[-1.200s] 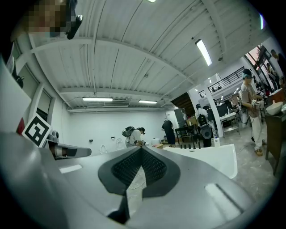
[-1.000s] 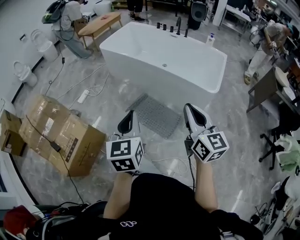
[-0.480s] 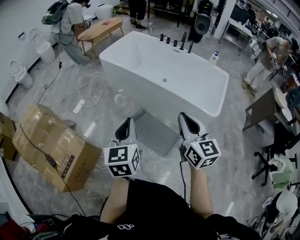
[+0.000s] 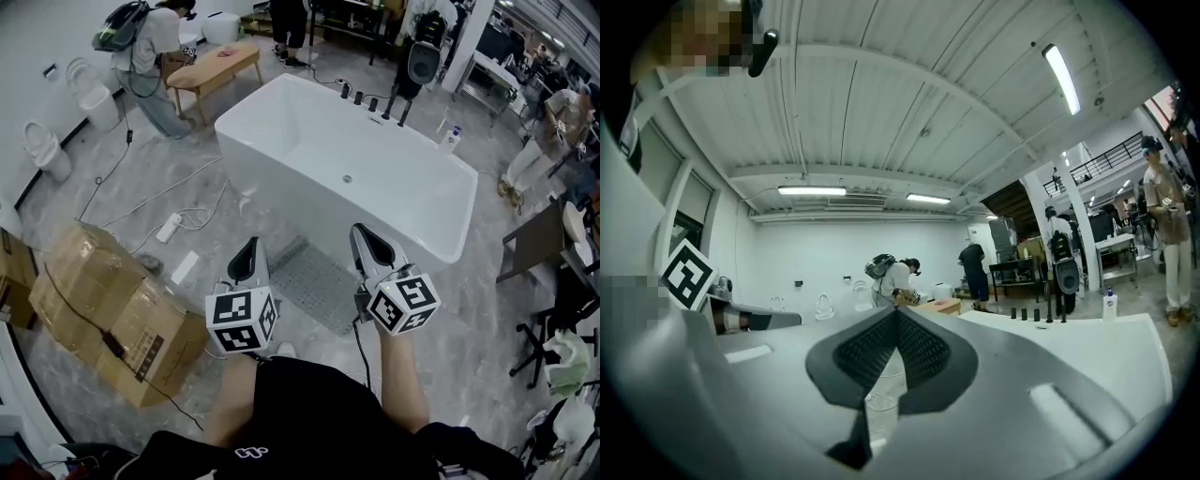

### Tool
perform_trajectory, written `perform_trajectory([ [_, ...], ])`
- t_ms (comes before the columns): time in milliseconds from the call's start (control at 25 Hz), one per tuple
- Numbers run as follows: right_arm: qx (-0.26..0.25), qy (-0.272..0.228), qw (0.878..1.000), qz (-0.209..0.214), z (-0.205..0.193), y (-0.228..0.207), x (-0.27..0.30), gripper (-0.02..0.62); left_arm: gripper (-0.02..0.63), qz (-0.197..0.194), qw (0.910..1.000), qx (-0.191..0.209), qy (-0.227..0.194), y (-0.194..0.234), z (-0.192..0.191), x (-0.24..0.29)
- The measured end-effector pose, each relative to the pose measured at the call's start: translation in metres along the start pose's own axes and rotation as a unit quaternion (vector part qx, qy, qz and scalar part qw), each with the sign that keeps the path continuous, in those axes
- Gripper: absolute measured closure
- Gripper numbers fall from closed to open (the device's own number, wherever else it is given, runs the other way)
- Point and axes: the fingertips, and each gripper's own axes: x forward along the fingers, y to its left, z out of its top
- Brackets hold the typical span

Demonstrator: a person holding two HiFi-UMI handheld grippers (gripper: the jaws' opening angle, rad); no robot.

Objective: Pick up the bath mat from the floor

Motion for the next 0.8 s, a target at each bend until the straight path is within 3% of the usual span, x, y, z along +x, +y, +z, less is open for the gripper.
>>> perform_trajectory([
  [400, 0.005, 0.002, 1.0, -0.029, -0.004, -0.003, 0.05, 0.589, 0.603, -0.042, 0.999, 0.005, 0.011, 0.027, 0.006, 0.046],
  [800, 0.036, 0.028, 0.995, -0.088, -0.032, -0.05, 0.028, 0.589, 0.603, -0.09, 0.994, 0.011, 0.061, -0.004, -0.022, 0.078],
])
